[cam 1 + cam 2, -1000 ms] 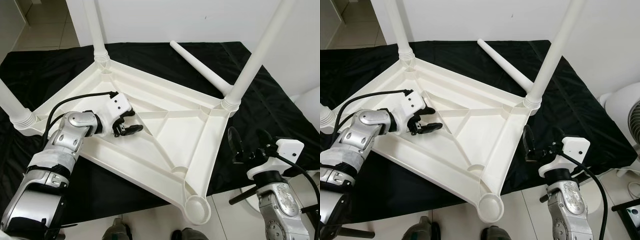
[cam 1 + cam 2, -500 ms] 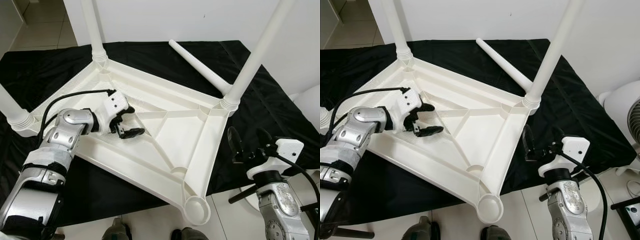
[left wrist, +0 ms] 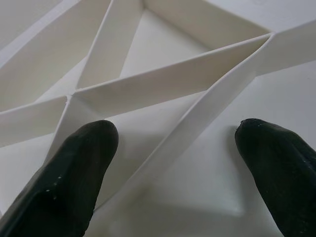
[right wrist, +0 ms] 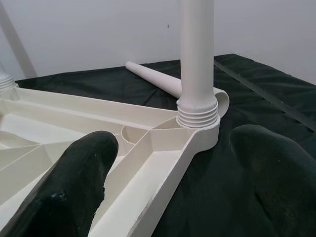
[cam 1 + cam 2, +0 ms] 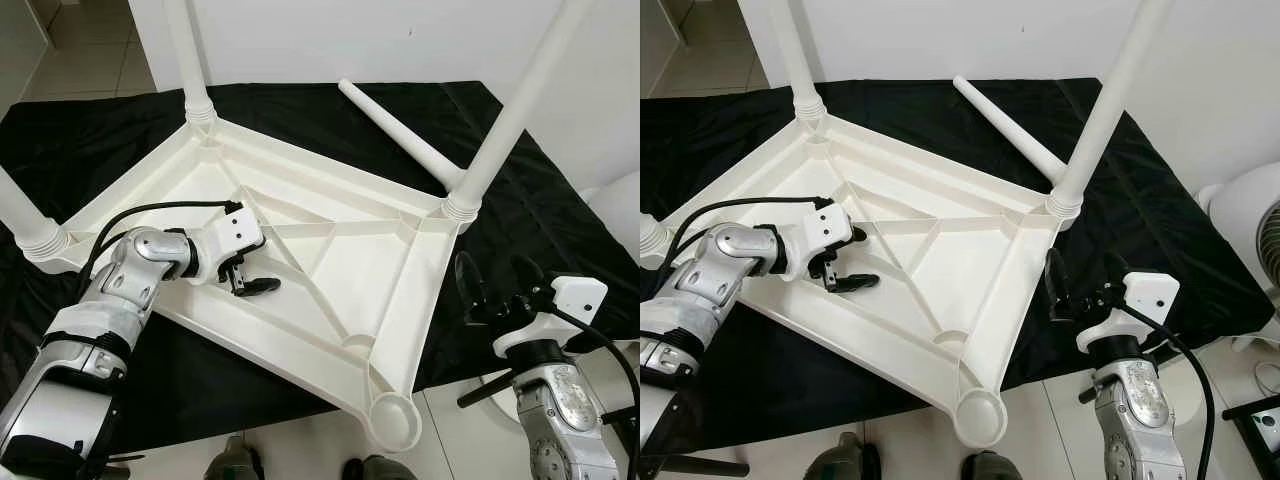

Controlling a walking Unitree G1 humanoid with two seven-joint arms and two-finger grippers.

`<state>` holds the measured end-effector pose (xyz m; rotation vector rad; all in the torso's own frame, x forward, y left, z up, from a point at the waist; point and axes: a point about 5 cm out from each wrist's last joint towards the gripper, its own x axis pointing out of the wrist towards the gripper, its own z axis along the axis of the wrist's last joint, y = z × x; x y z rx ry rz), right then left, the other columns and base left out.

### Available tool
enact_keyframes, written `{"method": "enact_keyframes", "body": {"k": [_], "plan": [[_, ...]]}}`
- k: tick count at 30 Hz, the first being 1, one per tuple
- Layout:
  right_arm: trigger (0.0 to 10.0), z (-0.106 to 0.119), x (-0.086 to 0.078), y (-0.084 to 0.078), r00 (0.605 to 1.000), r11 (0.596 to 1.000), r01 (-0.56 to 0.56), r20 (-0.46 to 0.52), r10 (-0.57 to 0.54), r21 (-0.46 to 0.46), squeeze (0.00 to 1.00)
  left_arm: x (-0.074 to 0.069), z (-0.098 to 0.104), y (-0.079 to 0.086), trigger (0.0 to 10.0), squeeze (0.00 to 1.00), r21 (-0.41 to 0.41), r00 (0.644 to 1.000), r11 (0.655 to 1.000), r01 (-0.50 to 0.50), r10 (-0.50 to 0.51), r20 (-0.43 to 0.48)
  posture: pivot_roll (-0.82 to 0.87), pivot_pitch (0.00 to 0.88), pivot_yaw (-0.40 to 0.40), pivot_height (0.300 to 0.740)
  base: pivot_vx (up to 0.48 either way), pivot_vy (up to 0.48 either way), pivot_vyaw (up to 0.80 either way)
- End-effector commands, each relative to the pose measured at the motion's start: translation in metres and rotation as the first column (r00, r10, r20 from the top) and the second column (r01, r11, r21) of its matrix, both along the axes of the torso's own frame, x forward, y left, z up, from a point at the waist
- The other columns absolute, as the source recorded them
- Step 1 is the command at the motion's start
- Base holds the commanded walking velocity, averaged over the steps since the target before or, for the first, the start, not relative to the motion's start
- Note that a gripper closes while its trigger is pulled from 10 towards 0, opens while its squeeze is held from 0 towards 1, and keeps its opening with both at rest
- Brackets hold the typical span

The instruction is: Building children table

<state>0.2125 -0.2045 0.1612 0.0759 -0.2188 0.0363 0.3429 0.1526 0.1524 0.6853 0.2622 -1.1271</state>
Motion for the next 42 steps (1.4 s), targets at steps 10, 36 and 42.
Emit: {"method": "enact_keyframes", "body": {"k": [10, 36, 42], "plan": [[10.0, -0.002, 0.000, -0.001, 1.000, 1.000, -0.004, -0.014, 0.003, -0.023, 0.00, 0.005, -0.020, -0.009, 3.4, 0.00, 0.055, 0.990, 0.994, -0.098, 0.103, -0.094, -0.05, 0.073, -0.004, 0.740, 0.000, 0.000, 0.00], [10.0, -0.001, 0.000, -0.002, 1.000, 1.000, 0.009, -0.010, -0.009, -0.022, 0.00, 0.011, -0.017, 0.000, 0.0, 0.00, 0.098, 0.985, 0.983, -0.154, 0.161, -0.066, -0.05, 0.077, -0.004, 0.740, 0.000, 0.000, 0.00], [10.0, -0.002, 0.000, 0.000, 1.000, 1.000, -0.006, -0.014, 0.006, -0.019, 0.00, 0.012, -0.015, 0.008, 0.0, 0.00, 0.126, 0.984, 0.977, -0.170, 0.176, -0.037, -0.04, 0.080, -0.007, 0.740, 0.000, 0.000, 0.00]]}}
